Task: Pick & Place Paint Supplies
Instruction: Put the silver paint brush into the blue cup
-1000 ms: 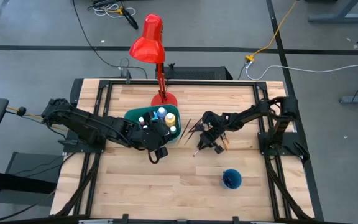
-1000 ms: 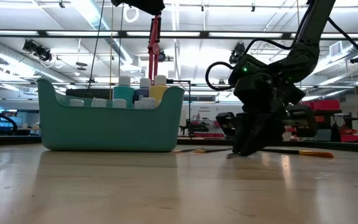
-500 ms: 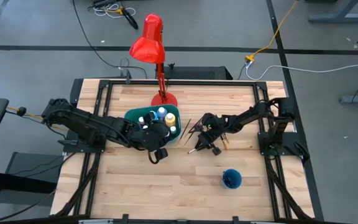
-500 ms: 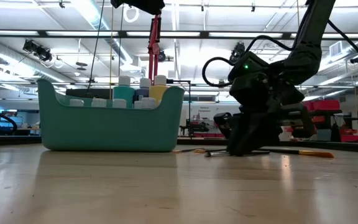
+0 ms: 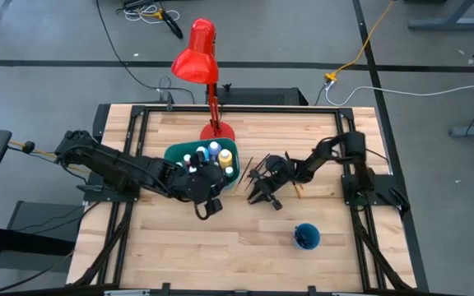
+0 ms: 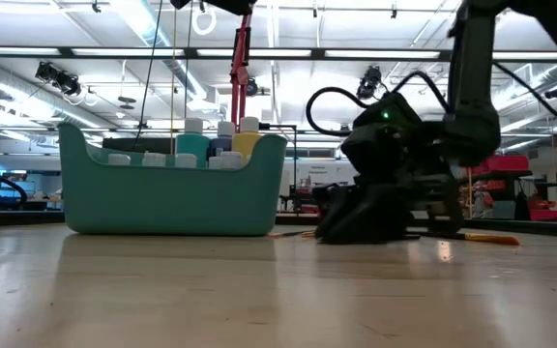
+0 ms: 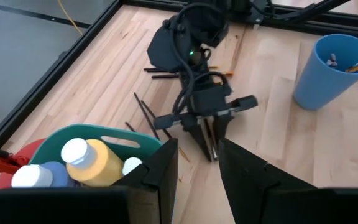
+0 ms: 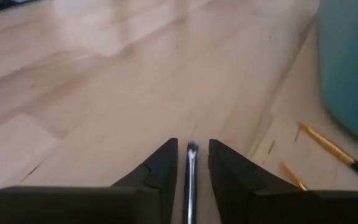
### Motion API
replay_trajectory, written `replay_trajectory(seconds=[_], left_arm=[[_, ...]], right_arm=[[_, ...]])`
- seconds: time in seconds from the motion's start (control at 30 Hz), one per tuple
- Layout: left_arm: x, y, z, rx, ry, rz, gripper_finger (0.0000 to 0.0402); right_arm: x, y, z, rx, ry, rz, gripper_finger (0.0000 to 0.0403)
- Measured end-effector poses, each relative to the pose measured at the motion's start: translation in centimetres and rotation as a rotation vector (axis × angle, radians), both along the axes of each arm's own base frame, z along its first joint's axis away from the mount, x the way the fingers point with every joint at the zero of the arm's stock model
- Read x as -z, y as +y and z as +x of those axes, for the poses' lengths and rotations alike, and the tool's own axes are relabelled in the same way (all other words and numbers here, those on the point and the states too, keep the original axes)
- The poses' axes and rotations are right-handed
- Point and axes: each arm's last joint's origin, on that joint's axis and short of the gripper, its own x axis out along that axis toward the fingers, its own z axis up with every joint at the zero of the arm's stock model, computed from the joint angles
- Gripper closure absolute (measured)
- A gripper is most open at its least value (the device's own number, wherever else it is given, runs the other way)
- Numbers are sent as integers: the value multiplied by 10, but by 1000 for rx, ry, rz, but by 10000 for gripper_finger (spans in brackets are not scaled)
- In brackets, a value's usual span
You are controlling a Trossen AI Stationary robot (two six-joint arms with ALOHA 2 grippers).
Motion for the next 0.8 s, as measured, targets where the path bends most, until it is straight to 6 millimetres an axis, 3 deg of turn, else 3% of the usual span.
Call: replay_trajectory(seconds=[0.23,0.57,0.8], left_arm=[[0,-6,-2,20,-3,-1,281],[-1,-6,-1,20,-9,-3,281],[-2,-7,0,20,-33,-12,281]], right_arm=[[14,-3,1,0,-48,14,330],[12,-3,4,32,-13,95,360],[-18,1,5,36,8,238,367]])
